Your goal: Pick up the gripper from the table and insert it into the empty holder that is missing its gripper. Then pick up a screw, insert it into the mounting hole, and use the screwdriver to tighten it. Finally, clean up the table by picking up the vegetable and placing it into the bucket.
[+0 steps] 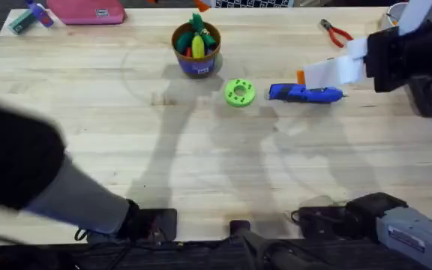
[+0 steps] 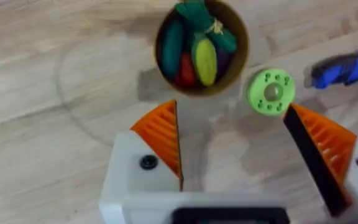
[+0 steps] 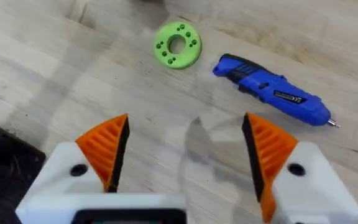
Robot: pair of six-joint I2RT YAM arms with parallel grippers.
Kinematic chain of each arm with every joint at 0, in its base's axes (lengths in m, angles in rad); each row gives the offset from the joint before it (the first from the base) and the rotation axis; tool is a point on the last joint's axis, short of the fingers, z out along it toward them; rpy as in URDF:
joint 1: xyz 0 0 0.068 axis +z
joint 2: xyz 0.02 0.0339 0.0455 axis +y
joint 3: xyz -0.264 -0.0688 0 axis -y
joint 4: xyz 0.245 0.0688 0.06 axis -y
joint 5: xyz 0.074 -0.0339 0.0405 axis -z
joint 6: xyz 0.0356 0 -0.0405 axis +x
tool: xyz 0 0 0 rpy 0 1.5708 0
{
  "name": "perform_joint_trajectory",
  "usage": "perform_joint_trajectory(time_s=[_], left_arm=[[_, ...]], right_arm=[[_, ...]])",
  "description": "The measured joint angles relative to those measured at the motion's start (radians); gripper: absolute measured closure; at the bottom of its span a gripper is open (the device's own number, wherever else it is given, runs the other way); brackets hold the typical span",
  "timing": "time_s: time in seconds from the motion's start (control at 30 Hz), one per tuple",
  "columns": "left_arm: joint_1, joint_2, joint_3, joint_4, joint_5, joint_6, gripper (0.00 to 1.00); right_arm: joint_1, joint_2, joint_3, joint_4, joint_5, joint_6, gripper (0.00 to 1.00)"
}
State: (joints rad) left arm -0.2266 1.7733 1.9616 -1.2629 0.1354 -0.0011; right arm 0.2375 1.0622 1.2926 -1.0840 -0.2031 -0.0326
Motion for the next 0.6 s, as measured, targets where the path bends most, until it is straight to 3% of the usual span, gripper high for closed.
perform_joint_trajectory(time_s=[0.1,0.4,0.6], left_arm=[[-0.005,-0.113,-0.112,0.012,-0.012,-0.004,0.013],[-0.007,-0.574,-0.603,0.048,-0.034,-0.045,0.013],[-0.007,-0.804,-0.792,0.048,-0.036,-0.091,0.014]], right_arm=[[0.000,0.000,0.000,-0.009,0.000,0.000,0.008],[0.000,0.000,0.000,-0.050,0.000,0.000,0.007],[0.000,0.000,0.000,-0.082,0.000,0.000,0.008]])
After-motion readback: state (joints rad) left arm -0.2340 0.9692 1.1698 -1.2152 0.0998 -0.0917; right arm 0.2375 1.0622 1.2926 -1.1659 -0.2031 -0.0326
